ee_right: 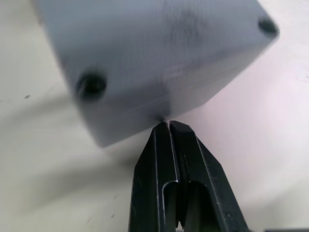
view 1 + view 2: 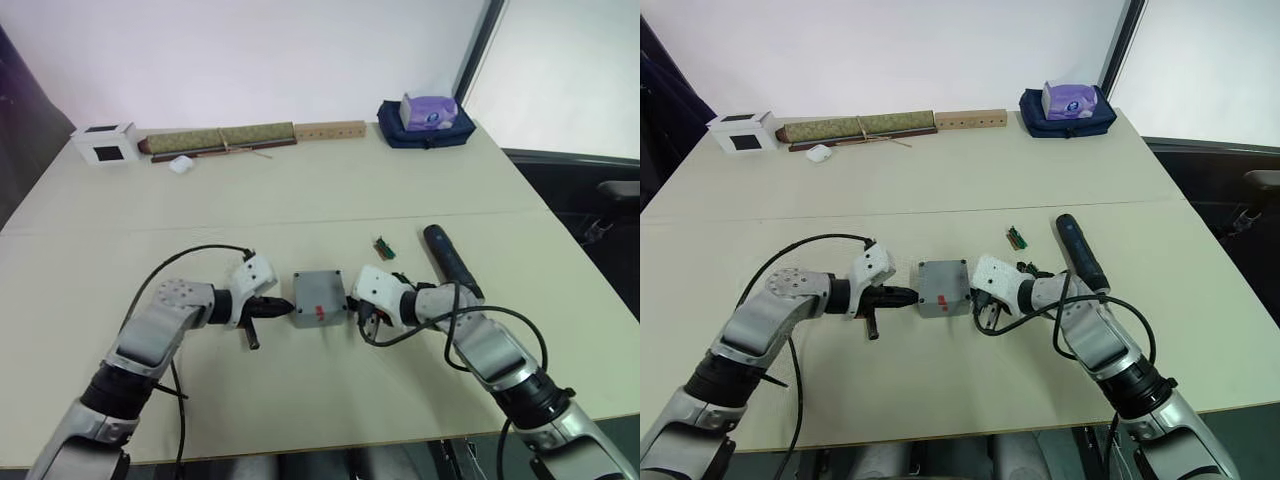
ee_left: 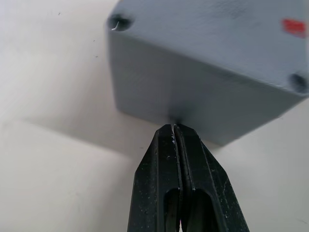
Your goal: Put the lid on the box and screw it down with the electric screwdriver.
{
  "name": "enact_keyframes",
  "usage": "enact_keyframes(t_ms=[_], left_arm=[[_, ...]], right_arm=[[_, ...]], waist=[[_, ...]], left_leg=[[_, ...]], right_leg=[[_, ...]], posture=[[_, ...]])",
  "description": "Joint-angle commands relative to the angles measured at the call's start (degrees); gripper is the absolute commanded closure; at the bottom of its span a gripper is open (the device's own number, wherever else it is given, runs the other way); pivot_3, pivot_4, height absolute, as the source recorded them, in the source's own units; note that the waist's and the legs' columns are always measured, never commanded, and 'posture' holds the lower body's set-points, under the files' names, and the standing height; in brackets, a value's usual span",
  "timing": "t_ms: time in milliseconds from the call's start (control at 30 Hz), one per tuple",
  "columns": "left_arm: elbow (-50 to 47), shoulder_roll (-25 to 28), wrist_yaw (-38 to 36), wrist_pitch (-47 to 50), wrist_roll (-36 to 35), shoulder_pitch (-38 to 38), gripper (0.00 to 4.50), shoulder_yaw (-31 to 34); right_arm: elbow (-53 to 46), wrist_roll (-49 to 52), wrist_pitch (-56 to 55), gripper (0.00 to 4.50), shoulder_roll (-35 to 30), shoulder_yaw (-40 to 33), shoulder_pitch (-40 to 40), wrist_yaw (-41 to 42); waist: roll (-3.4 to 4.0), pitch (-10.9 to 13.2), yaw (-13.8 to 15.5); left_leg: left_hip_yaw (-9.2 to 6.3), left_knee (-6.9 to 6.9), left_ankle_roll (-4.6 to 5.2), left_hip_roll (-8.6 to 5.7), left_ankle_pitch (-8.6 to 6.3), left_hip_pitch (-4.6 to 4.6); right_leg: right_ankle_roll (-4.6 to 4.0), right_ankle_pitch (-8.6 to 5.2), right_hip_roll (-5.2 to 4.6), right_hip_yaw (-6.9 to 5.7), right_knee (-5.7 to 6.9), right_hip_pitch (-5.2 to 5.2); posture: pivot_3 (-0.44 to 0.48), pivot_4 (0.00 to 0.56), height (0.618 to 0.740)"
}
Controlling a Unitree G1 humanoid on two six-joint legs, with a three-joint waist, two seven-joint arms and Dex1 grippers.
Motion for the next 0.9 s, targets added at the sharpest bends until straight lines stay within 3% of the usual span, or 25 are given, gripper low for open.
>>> enact_keyframes(t_ms=[33,133,233,300,400,500,900], left_arm=[[-5.9,4.9,-1.1,1.3,-3.0,2.3,4.5,5.7],[-9.7,9.2,-2.3,1.8,-5.2,4.9,4.5,9.3],[-12.3,12.1,-3.3,1.8,-7.6,6.5,4.5,12.4],[-14.5,13.0,-4.2,2.2,-10.6,6.8,4.5,15.3],[-18.0,12.7,-3.5,5.2,-15.8,5.0,4.5,17.8],[-19.4,12.8,-5.1,5.2,-20.5,3.4,4.5,20.4],[-19.3,12.1,-1.5,4.4,-21.9,1.1,4.5,16.7]], right_arm=[[-5.1,2.5,1.0,4.48,-2.8,-5.1,0.6,1.3],[-7.3,5.4,3.2,4.09,-5.3,-10.4,1.5,1.9],[-9.2,8.7,6.4,3.01,-6.8,-15.2,2.0,2.2],[-10.9,11.8,10.4,2.03,-7.5,-19.5,1.8,1.9],[-10.7,15.6,15.7,0.94,-8.8,-25.4,1.3,1.5],[-9.2,18.3,24.0,0.31,-7.5,-28.9,1.8,-1.3],[-1.6,18.9,23.0,0.31,-6.6,-27.7,2.9,-6.7]], waist=[[0.03,0.0,-0.1],[0.08,0.1,0.0],[0.1,0.2,0.1],[0.09,0.2,0.3],[0.07,0.3,0.3],[0.03,0.3,0.2],[0.09,0.4,0.0]], left_leg=[[0.01,-0.01,0.0,0.01,0.0,0.0],[0.01,-0.03,0.0,0.07,0.0,0.0],[0.02,-0.03,0.0,0.12,0.0,0.0],[0.02,-0.03,0.0,0.11,0.0,0.0],[0.06,-0.03,0.0,0.11,0.0,-0.02],[0.07,-0.03,0.0,0.1,0.0,-0.02],[0.07,-0.03,0.0,0.1,0.0,-0.02]], right_leg=[[0.0,0.0,0.0,0.01,0.0,-0.01],[-0.07,-0.04,0.0,0.0,0.0,-0.03],[-0.11,-0.06,-0.01,0.0,-0.02,-0.02],[-0.14,-0.08,-0.03,-0.01,-0.05,0.0],[-0.14,-0.08,-0.06,0.01,-0.07,0.0],[-0.14,-0.07,-0.03,0.01,-0.07,0.0],[-0.11,-0.06,0.05,0.03,-0.07,-0.02]], posture=[[0.0,0.15,0.74],[0.0,0.15,0.74],[0.0,0.15,0.74],[0.0,0.15,0.74],[0.0,0.15,0.74],[0.0,0.15,0.74],[0.0,0.15,0.74]])
